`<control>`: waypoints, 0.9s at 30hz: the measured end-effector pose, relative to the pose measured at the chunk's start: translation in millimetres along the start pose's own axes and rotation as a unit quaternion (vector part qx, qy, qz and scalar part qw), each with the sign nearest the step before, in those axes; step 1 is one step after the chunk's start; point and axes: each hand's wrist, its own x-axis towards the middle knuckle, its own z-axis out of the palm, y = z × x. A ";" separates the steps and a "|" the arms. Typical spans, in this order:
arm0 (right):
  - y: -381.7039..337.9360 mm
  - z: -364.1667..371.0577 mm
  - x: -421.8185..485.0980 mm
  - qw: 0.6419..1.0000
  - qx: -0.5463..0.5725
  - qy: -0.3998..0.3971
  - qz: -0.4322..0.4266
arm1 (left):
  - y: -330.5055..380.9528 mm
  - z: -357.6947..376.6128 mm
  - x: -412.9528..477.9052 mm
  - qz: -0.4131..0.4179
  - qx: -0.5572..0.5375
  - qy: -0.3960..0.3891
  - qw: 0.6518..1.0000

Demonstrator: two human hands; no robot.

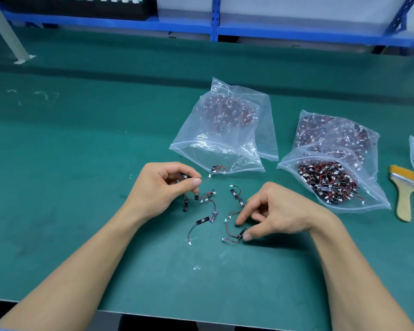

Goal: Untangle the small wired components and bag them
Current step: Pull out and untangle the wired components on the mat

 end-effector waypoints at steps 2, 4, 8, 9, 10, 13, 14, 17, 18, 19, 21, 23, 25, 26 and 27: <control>-0.4 0.1 1.0 1.000 0.008 0.021 0.003 | 4.5 4.5 8.2 0.019 0.041 0.014 0.999; -1.1 0.5 1.6 0.999 0.013 0.048 -0.003 | 10.7 10.7 19.4 0.035 0.103 0.021 0.994; -1.2 4.6 4.2 0.994 0.035 0.105 -0.016 | 20.9 18.2 38.4 0.020 0.372 -0.011 0.928; -1.2 6.0 4.7 0.992 0.041 0.118 -0.019 | 21.0 19.4 39.6 0.017 0.411 -0.019 0.911; -1.2 6.7 5.3 0.990 0.045 0.130 -0.024 | 19.9 20.7 39.8 0.016 0.426 -0.027 0.904; -0.8 6.0 6.6 0.986 0.045 0.157 -0.039 | 13.6 24.3 40.1 0.026 0.428 -0.044 0.902; -0.6 5.6 6.9 0.984 0.045 0.164 -0.043 | 11.8 25.2 40.3 0.035 0.421 -0.047 0.905; 0.6 6.1 7.6 0.981 0.047 0.181 -0.047 | 9.8 28.1 39.9 0.065 0.383 -0.061 0.919; 0.7 6.7 7.9 0.980 0.047 0.185 -0.049 | 8.9 29.0 39.5 0.066 0.378 -0.070 0.921; 0.7 7.5 8.1 0.980 0.047 0.188 -0.049 | 7.8 29.8 39.6 0.061 0.380 -0.079 0.919; 0.7 8.4 8.5 0.979 0.039 0.193 -0.048 | 5.1 31.2 40.5 0.045 0.401 -0.092 0.910; 0.9 9.0 9.2 0.979 0.034 0.196 -0.043 | 1.6 31.8 43.1 0.030 0.425 -0.094 0.900; 1.1 8.9 9.7 0.979 0.034 0.199 -0.041 | -1.4 32.0 44.8 0.021 0.454 -0.096 0.886; 1.2 8.6 10.1 0.978 0.034 0.202 -0.040 | -2.4 32.1 45.2 0.020 0.468 -0.096 0.879; 1.3 8.6 10.2 0.977 0.032 0.205 -0.039 | -2.9 32.2 45.5 0.020 0.478 -0.093 0.873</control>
